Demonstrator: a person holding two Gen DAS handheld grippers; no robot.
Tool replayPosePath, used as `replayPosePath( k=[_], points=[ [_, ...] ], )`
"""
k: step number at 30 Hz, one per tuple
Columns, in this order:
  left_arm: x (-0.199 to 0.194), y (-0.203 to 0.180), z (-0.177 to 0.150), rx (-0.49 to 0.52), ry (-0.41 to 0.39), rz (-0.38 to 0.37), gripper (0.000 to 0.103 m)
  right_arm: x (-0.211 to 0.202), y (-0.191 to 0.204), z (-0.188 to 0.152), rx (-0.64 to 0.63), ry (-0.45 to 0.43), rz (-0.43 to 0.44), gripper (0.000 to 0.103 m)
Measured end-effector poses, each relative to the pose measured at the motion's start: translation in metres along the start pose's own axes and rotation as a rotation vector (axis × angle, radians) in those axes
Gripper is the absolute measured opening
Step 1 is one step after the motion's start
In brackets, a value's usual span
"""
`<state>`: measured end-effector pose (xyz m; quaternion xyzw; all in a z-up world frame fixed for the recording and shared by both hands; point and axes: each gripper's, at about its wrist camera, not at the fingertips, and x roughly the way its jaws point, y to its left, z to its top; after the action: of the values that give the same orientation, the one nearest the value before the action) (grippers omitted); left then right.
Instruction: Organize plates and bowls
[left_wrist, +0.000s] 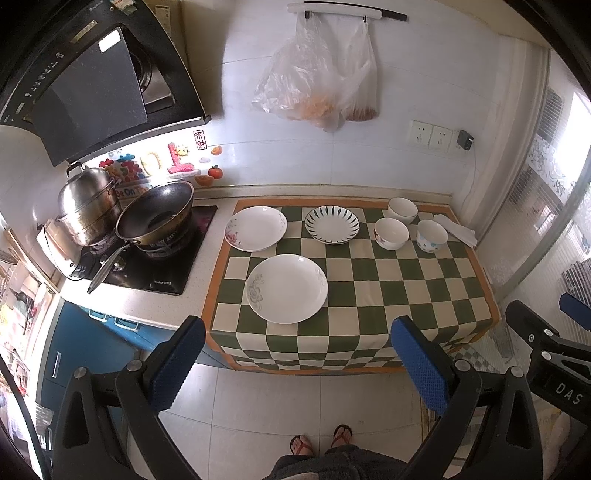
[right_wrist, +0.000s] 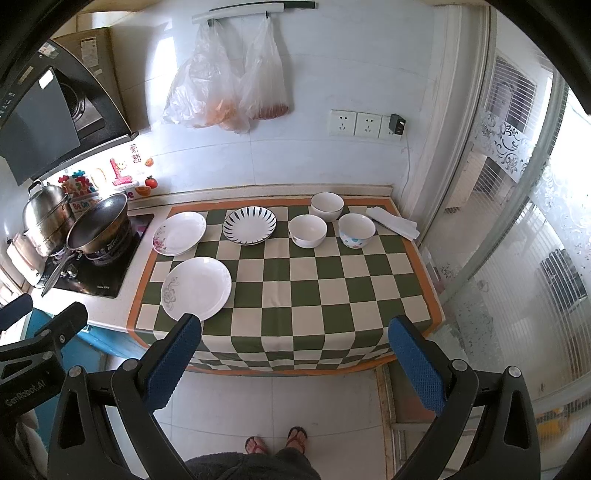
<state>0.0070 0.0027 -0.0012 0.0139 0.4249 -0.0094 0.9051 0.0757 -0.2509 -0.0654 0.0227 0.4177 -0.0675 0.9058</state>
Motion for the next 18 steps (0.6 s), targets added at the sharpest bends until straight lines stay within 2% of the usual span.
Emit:
replayPosePath(
  k=[10,18],
  points=[
    [0.0,0.001,0.0,0.0,0.003,-0.001,0.103,0.002,0.0,0.005,0.001,0.004,0.002,0.103],
    [0.006,0.003,0.0,-0.002,0.015,-0.001,0.103,0.017,0.008,-0.006,-0.001,0.022,0.002,0.103]
  ],
)
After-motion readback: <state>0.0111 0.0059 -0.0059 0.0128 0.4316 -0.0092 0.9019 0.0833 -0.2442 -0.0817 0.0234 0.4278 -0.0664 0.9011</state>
